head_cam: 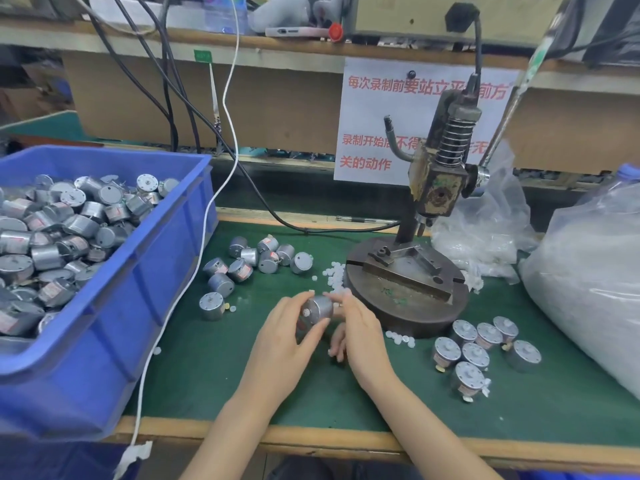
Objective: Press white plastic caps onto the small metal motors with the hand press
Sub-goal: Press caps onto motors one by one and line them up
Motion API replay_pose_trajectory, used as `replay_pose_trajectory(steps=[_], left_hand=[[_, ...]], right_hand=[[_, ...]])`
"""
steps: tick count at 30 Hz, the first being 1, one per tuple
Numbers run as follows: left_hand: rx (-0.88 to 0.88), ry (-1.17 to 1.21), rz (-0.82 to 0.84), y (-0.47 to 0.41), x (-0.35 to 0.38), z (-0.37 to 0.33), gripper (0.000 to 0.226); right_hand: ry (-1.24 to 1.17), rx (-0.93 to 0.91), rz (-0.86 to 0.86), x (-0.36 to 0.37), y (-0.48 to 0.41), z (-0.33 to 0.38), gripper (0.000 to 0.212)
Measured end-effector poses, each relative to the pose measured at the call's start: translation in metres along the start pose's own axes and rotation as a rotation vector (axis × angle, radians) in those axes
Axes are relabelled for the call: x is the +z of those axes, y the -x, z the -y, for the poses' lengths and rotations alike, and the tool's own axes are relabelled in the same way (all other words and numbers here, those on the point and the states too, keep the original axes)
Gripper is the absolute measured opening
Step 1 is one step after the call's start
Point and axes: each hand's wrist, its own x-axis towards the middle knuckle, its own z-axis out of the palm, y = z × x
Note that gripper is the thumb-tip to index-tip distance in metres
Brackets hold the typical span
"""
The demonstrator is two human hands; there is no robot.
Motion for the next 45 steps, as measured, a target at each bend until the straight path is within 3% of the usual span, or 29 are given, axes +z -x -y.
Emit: replay_pose_trajectory(steps=[1, 4, 7, 14, 18, 24, 27, 30, 33, 38, 45], left_hand=[[-0.017, 0.009, -0.022, -0.001, 0.0, 0.001, 0.035], [-0.053, 0.038, -0.066, -0.003, 0.001, 0.004, 0.031], [-0.065, 0.081, -0.089, -0.004, 0.0, 0.006, 0.028], [-0.021, 0.097, -0.08, -0.002, -0.001, 0.003, 0.041], [-0.009, 0.062, 0.025, 0.002, -0.001, 0.003, 0.046], [-0.038, 0.033, 0.043, -0.003, 0.001, 0.005, 0.035], [-0.098, 0.094, -0.012, -0.004, 0.002, 0.007, 0.026], [-0.155, 0.129, -0.057, -0.007, 0.003, 0.011, 0.026], [-0.178, 0.119, -0.052, -0.009, 0.003, 0.013, 0.029], [-0.186, 0.128, -0.054, -0.01, 0.006, 0.015, 0.03], [-0.192, 0.116, -0.047, -0.01, 0.006, 0.016, 0.031]], right_hand=[[-0.038, -0.017, 0.012, 0.0, 0.001, 0.0, 0.024], [0.183, -0.238, 0.074, -0.002, 0.005, -0.006, 0.057], [0.373, -0.395, 0.128, 0.004, 0.008, -0.007, 0.052], [0.404, -0.361, 0.079, 0.003, 0.006, -0.008, 0.039], [0.31, -0.24, 0.038, 0.0, 0.004, -0.006, 0.028], [0.279, -0.262, -0.079, -0.023, -0.003, 0.015, 0.027], [0.44, -0.278, -0.144, -0.051, -0.019, 0.027, 0.024], [0.775, -0.359, -0.253, -0.082, -0.039, 0.034, 0.037], [0.933, -0.34, -0.332, -0.106, -0.055, 0.035, 0.038], [1.007, -0.3, -0.317, -0.116, -0.068, 0.025, 0.04], [1.004, -0.18, -0.347, -0.116, -0.074, 0.02, 0.069]])
